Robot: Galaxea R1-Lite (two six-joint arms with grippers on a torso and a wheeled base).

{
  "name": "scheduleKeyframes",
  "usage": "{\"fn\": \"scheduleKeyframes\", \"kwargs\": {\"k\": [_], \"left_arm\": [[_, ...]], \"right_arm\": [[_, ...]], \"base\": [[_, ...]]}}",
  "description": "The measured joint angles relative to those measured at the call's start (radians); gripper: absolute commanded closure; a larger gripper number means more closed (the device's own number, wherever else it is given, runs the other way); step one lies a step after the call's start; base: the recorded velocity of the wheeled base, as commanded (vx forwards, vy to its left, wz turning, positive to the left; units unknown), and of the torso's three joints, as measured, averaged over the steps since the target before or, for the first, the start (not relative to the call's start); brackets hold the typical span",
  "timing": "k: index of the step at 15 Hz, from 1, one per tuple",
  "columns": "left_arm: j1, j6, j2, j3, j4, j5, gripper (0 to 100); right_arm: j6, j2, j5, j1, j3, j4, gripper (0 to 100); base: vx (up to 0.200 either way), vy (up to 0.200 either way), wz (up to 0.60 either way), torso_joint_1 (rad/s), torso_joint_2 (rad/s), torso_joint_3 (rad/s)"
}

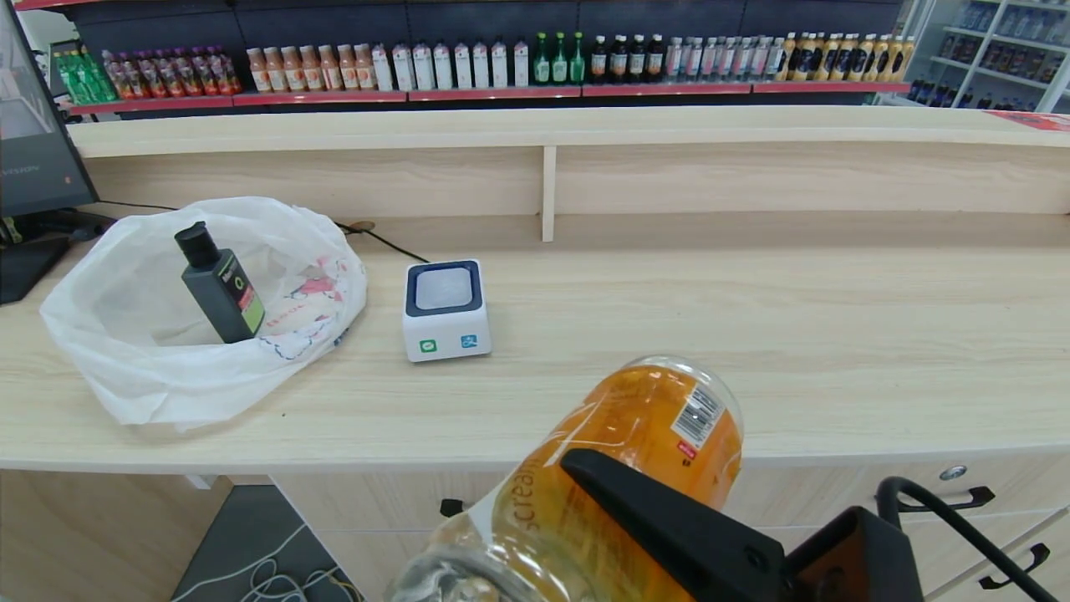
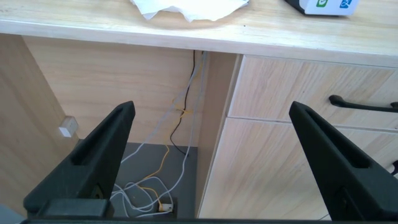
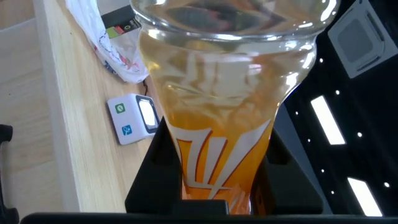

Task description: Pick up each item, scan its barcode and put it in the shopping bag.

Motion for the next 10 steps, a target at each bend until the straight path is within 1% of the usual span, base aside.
{"fn": "scheduleKeyframes", "kwargs": {"k": [4,10], "left_arm": [[0.0,0.0,0.0,0.0,0.0,0.0,0],[0.0,0.0,0.0,0.0,0.0,0.0,0]], "right_arm": [[0.0,0.0,-0.03,0.0,-0.002,0.0,100],[0.008,0.0,-0.049,-0.001,-0.001,0.0,100]], "base": [[0.0,0.0,0.0,0.0,0.0,0.0],[0.0,0.0,0.0,0.0,0.0,0.0]]}}
